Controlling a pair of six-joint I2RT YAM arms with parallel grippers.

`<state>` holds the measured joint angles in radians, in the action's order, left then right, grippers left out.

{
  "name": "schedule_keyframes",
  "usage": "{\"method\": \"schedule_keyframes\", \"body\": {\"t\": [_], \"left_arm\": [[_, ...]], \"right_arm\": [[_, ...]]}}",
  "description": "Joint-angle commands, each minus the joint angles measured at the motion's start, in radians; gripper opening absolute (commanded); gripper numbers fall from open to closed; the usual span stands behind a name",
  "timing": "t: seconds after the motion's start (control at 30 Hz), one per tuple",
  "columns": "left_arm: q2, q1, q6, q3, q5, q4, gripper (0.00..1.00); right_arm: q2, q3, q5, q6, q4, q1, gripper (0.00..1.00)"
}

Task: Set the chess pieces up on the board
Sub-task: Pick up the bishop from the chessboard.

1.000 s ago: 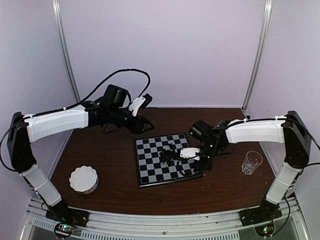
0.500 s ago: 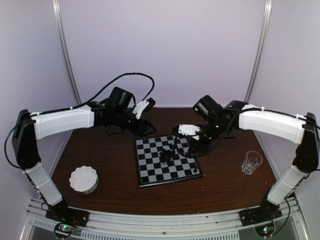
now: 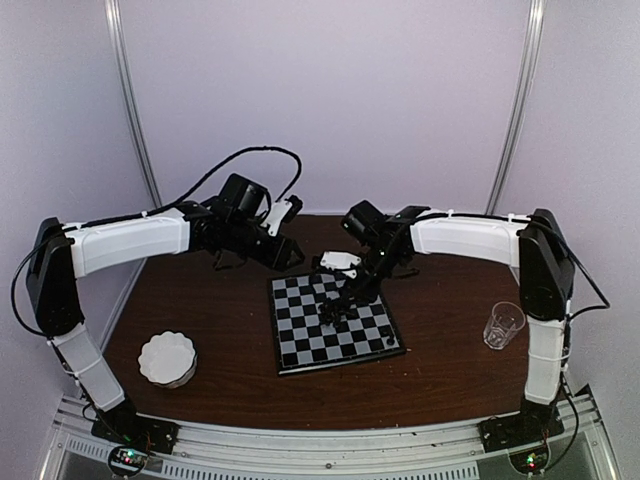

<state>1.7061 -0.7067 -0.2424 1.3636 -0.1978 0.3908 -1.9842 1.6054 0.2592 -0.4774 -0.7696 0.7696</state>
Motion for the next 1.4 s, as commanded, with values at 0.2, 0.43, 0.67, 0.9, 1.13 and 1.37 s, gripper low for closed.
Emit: {"method": "schedule_keyframes", "body": {"t": [0.2, 0.43, 0.67, 0.9, 1.13, 1.37], "left_arm": [[-0.016, 0.015, -0.058, 0.011, 0.005, -0.024, 0.45], [-0.019, 0.015, -0.057, 0.009, -0.003, -0.028, 0.45], [-0.018, 0.015, -0.052, 0.007, -0.006, -0.03, 0.45], [-0.018, 0.015, -0.052, 0.009, -0.012, -0.03, 0.45], [-0.02, 0.015, -0.052, 0.009, -0.017, -0.032, 0.45], [-0.022, 0.015, -0.049, 0.009, -0.015, -0.032, 0.45]], "right_arm": [[-0.099, 0.101, 0.023, 0.086, -0.003, -0.04, 0.27], [-0.13, 0.112, 0.032, 0.102, 0.003, -0.053, 0.27], [-0.157, 0.129, 0.049, 0.121, 0.004, -0.066, 0.19], [-0.168, 0.144, 0.047, 0.139, 0.009, -0.081, 0.11], [-0.133, 0.139, 0.047, 0.137, 0.003, -0.081, 0.02], [-0.019, 0.085, 0.007, 0.111, 0.005, -0.081, 0.01]]}}
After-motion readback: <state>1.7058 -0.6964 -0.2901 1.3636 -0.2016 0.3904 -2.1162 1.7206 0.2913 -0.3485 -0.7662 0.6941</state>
